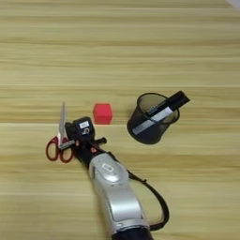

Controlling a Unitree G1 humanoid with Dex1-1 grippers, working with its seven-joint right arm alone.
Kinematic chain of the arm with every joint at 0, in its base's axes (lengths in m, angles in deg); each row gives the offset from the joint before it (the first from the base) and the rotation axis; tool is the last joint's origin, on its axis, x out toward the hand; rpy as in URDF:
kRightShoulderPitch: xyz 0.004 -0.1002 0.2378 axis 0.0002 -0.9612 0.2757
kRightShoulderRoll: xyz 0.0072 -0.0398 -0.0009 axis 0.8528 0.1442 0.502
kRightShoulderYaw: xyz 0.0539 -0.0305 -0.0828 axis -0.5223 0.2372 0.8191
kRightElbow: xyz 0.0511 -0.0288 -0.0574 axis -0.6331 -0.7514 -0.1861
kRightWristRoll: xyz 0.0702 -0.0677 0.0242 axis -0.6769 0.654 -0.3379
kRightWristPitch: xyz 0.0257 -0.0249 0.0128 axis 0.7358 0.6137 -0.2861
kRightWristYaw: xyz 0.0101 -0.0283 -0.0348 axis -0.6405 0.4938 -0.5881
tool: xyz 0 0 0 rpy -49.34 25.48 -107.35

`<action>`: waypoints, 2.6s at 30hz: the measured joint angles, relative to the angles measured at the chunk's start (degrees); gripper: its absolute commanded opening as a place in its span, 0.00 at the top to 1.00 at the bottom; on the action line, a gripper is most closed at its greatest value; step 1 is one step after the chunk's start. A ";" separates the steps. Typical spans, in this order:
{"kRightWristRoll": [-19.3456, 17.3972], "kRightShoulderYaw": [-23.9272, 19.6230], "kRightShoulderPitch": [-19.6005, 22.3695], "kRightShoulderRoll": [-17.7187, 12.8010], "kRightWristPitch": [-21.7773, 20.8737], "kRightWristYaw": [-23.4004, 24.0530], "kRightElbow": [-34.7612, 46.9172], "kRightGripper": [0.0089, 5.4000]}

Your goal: Move the objects on the table

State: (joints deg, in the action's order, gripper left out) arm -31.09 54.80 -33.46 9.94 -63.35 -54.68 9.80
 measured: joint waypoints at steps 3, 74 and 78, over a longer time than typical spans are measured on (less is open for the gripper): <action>0.04 0.17 0.02 0.11 0.01 0.04 0.00 0.99; 5.74 -9.25 8.43 0.17 -22.42 14.53 -12.97 0.00; 4.52 -9.78 8.50 0.23 -21.99 14.48 -14.33 0.00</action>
State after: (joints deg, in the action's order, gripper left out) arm -26.57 45.02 -24.96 10.17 -85.34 -40.20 -4.54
